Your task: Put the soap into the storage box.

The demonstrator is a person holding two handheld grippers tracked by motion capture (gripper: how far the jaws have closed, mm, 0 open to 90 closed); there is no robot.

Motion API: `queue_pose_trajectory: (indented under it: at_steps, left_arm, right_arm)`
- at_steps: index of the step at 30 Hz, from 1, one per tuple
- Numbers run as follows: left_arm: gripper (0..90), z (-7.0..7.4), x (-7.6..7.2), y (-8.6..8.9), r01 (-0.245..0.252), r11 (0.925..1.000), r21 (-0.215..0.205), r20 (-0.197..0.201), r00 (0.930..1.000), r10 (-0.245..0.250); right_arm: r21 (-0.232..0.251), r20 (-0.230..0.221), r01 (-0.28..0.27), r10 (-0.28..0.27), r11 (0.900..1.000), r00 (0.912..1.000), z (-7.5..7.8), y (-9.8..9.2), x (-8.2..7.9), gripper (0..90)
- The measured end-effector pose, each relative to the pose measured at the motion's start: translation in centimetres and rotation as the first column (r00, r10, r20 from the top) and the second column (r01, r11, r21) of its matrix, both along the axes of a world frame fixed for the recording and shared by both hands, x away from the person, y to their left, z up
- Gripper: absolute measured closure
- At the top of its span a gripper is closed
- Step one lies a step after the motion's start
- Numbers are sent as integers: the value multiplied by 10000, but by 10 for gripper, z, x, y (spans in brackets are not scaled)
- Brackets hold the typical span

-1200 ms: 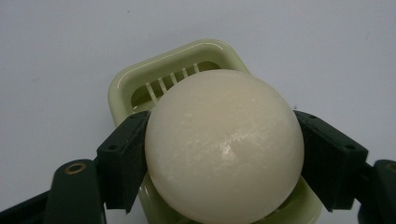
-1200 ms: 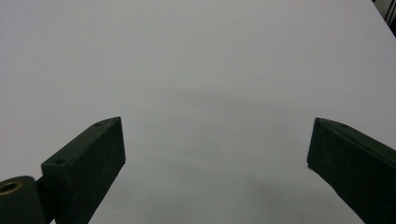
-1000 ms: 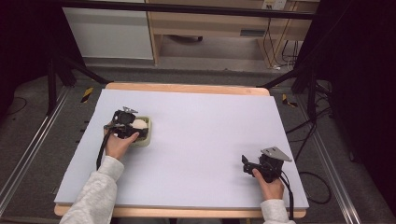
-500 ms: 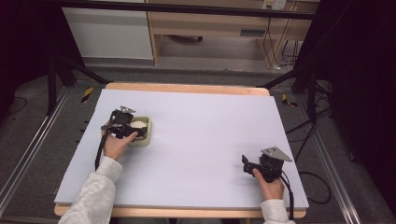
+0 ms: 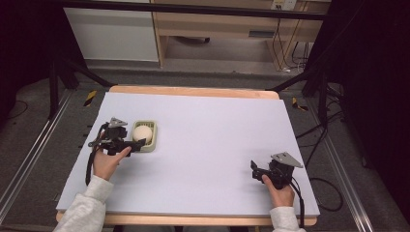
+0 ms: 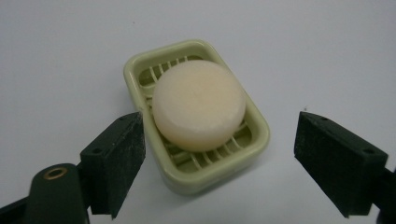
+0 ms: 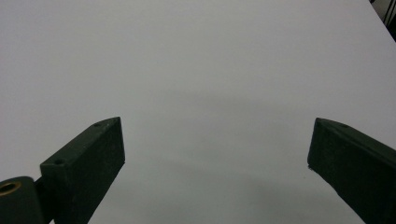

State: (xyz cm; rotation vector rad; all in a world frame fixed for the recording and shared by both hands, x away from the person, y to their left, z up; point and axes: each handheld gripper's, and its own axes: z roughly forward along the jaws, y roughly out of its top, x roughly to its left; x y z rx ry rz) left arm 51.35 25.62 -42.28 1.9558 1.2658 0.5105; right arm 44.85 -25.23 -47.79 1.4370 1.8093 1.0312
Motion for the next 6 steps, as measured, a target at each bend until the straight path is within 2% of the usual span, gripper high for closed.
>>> queue_pose_trajectory:
  at_steps: [2,3,4,5,6]
  left_arm:
    - [162,-3,-11,3,60,10000,-21,79,10000,-60]
    - [163,-6,-21,6,64,10000,-5,140,9999,-64]
    - [162,-6,-21,6,64,10000,-5,140,9999,-64]
    - [163,-10,-31,10,16,10000,-94,163,9999,-14]
    - [166,-10,-31,10,16,10000,-94,163,9999,-14]
  right_arm:
    - [2,-11,-18,18,10000,10000,0,0,0,43]
    - [-18,-39,-37,37,10000,10000,0,0,-1,43]
    - [-18,-39,-37,37,10000,10000,0,0,-1,43]
    - [16,-58,-54,54,10000,10000,0,0,-1,43]
    - [16,-58,-54,54,10000,10000,0,0,-1,43]
